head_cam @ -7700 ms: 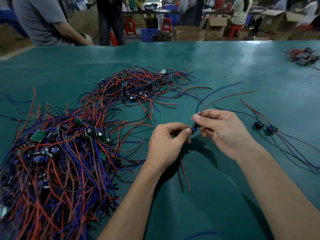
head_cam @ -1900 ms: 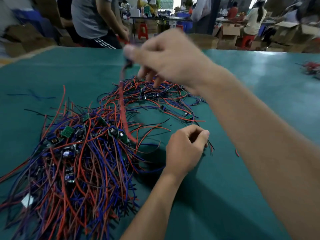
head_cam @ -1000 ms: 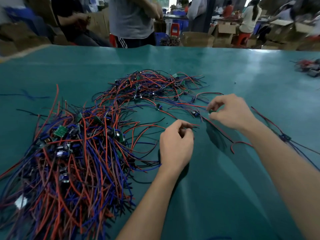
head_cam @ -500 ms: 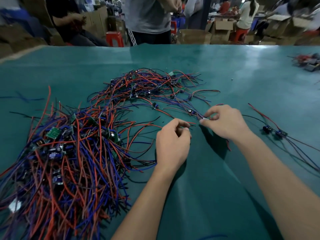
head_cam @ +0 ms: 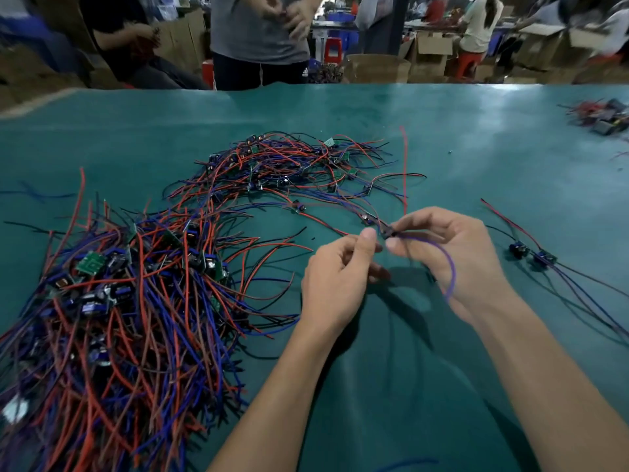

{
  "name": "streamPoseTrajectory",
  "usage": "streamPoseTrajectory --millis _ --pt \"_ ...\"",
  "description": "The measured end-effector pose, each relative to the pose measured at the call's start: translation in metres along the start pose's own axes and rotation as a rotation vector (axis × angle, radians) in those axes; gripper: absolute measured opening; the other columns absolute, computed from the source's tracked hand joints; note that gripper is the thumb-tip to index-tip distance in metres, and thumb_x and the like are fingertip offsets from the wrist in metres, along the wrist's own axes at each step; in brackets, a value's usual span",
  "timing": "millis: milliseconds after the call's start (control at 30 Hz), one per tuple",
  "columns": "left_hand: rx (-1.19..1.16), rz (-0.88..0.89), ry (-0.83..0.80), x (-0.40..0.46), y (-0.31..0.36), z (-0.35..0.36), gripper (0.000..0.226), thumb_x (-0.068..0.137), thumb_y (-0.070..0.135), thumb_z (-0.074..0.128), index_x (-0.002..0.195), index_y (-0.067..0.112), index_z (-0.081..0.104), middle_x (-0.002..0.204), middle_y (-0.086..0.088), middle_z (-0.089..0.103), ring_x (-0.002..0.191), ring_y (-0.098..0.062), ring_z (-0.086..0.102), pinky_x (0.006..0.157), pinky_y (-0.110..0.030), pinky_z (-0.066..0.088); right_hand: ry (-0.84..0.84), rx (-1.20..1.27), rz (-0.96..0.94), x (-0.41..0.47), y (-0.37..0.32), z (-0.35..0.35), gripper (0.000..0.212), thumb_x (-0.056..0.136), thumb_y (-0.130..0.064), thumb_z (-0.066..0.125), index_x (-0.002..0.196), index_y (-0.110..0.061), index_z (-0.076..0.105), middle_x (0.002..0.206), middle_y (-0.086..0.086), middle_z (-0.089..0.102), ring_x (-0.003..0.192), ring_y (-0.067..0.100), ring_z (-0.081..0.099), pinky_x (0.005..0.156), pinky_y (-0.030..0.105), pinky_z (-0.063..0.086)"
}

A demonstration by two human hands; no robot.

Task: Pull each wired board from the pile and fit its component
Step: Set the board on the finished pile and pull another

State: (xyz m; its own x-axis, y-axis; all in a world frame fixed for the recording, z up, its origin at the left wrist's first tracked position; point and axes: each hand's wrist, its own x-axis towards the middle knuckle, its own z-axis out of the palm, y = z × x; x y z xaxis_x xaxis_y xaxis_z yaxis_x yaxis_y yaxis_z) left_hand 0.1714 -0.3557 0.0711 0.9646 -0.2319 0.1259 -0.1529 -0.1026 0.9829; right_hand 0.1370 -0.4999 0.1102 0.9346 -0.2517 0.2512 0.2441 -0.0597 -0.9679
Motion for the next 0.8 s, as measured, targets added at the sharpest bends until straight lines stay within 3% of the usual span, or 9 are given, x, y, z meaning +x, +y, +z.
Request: streamPoseTrajectory --millis 67,133,267,367,433,567,667,733,800 --pt "0.041 0.001 -0.023 0.002 -0.002 -0.001 0.062 0.081 0.080 0.043 0.086 0.027 0.077 0.071 0.000 0.076 0.067 -0.019 0.069 0.074 -0.044 0.055 -0.033 -0.039 -0.001 -0.001 0.006 0.004 0.025 0.068 0.010 0.082 0.088 -0.002 0.072 0.083 0.013 0.077 0.074 0.017 0.071 0.075 0.024 0.057" --pt "0.024 0.021 -0.027 0.002 -0.003 -0.002 0.056 0.081 0.072 0.051 0.083 0.023 0.078 0.075 -0.001 0.077 0.076 -0.023 0.073 0.081 -0.050 0.057 -0.067 -0.049 0.007 -0.002 0.008 0.003 0.023 0.073 0.013 0.079 0.087 -0.004 0.073 0.081 0.010 0.077 0.073 0.015 0.070 0.074 0.024 0.058" --pt "-0.046 0.010 -0.042 0.000 -0.001 -0.002 0.041 0.082 0.055 0.057 0.084 0.019 0.077 0.079 0.001 0.078 0.082 -0.020 0.075 0.090 -0.051 0.056 -0.133 -0.006 0.040 -0.002 0.006 -0.005 0.026 0.066 0.002 0.083 0.090 -0.002 0.076 0.088 0.012 0.079 0.077 0.017 0.074 0.074 0.021 0.058" --pt "-0.109 0.001 -0.018 -0.001 0.001 -0.002 0.027 0.085 0.040 0.057 0.075 0.022 0.074 0.072 0.001 0.077 0.067 -0.012 0.070 0.077 -0.039 0.058 -0.141 0.001 0.038 -0.001 0.006 -0.005 0.028 0.061 -0.004 0.084 0.089 -0.003 0.077 0.088 0.011 0.079 0.076 0.015 0.073 0.074 0.021 0.057" --pt "-0.162 -0.025 -0.019 -0.002 0.004 -0.003 0.024 0.085 0.035 0.055 0.075 0.021 0.071 0.071 -0.003 0.076 0.061 -0.011 0.065 0.065 -0.028 0.051 -0.133 0.007 0.046 -0.001 0.007 -0.006 0.028 0.062 -0.009 0.084 0.089 -0.006 0.079 0.088 0.010 0.079 0.078 0.015 0.072 0.076 0.021 0.056" --pt "-0.247 -0.040 -0.024 -0.003 0.006 -0.003 0.021 0.083 0.029 0.051 0.082 0.016 0.068 0.070 -0.007 0.076 0.059 -0.009 0.064 0.058 -0.017 0.048 -0.125 0.075 0.074 0.001 0.007 -0.010 0.028 0.063 -0.017 0.085 0.089 -0.008 0.080 0.094 0.012 0.078 0.086 0.016 0.071 0.085 0.023 0.056" --pt "-0.204 -0.027 -0.028 -0.003 0.004 -0.003 0.021 0.085 0.033 0.052 0.080 0.023 0.071 0.071 -0.005 0.076 0.061 -0.010 0.064 0.064 -0.024 0.052 -0.109 0.063 0.065 0.001 0.009 -0.007 0.022 0.070 -0.010 0.081 0.092 -0.005 0.078 0.091 0.011 0.077 0.085 0.016 0.069 0.088 0.026 0.057" --pt "-0.187 -0.047 -0.019 -0.003 0.004 -0.004 0.019 0.084 0.032 0.051 0.079 0.029 0.070 0.072 -0.003 0.077 0.060 -0.008 0.063 0.059 -0.018 0.047 -0.080 0.085 0.082 0.001 0.011 -0.005 0.014 0.081 0.003 0.074 0.092 -0.006 0.077 0.096 0.016 0.077 0.089 0.021 0.070 0.094 0.035 0.057" --pt "-0.204 -0.062 -0.009 -0.002 0.006 -0.004 0.017 0.081 0.025 0.051 0.082 0.024 0.068 0.072 -0.004 0.077 0.061 -0.009 0.063 0.060 -0.020 0.048 -0.076 0.092 0.098 0.002 0.011 -0.006 0.024 0.085 0.014 0.065 0.096 -0.005 0.076 0.101 0.020 0.076 0.094 0.025 0.069 0.099 0.039 0.054"
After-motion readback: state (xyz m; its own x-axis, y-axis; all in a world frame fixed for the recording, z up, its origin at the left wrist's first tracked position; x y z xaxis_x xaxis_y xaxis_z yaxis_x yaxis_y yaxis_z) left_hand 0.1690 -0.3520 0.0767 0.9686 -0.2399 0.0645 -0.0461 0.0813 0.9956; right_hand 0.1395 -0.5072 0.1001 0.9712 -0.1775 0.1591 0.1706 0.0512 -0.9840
